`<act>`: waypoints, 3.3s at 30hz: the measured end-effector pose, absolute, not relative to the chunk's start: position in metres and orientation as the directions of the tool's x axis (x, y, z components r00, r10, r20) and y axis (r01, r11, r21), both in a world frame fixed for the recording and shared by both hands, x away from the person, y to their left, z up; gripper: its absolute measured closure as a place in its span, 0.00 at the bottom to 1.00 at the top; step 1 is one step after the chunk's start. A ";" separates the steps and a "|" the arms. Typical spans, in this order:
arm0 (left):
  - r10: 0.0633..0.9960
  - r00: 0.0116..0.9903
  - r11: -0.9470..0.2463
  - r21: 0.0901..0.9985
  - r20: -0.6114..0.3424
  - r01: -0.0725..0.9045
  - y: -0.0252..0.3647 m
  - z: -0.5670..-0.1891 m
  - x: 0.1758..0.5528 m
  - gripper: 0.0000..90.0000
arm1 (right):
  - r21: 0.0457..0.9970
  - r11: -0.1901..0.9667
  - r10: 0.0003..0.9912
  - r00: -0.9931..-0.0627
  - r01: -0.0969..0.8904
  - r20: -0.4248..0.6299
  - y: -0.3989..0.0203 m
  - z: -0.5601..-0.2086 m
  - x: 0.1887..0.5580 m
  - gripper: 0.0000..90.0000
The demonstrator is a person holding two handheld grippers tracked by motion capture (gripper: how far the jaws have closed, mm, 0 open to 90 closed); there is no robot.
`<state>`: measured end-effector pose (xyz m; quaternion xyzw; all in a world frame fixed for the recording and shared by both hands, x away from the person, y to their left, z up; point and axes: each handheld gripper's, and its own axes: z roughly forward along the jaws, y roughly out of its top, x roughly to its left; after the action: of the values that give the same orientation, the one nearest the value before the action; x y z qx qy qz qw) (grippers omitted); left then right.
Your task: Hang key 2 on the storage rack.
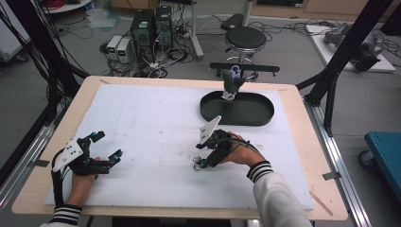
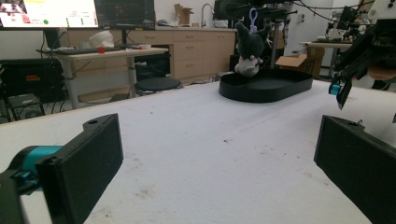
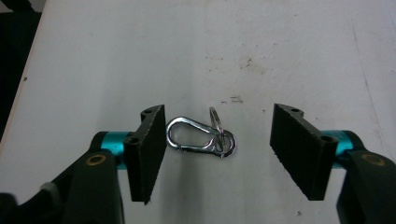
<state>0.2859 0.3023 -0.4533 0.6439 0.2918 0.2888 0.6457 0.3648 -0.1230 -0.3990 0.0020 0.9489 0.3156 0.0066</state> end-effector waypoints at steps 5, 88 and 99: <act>0.749 0.663 0.004 1.000 -0.005 0.002 0.302 -0.453 0.286 0.02 | 0.572 0.820 -0.008 -1.000 -0.019 -0.021 -0.120 -0.401 0.365 0.51; 0.748 0.664 0.007 1.000 -0.005 0.000 0.303 -0.453 0.286 0.02 | 0.806 0.578 0.347 -0.933 0.130 -0.099 -0.190 -0.315 0.386 0.99; 0.748 0.663 0.015 1.000 -0.014 0.005 0.303 -0.454 0.286 0.02 | 0.873 0.462 0.463 -0.882 0.156 -0.087 -0.223 -0.274 0.399 0.99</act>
<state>0.2859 0.3031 -0.4535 0.6407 0.2938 0.2864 0.6490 0.3994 -0.2233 -0.2738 0.1844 0.8403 0.4846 0.1583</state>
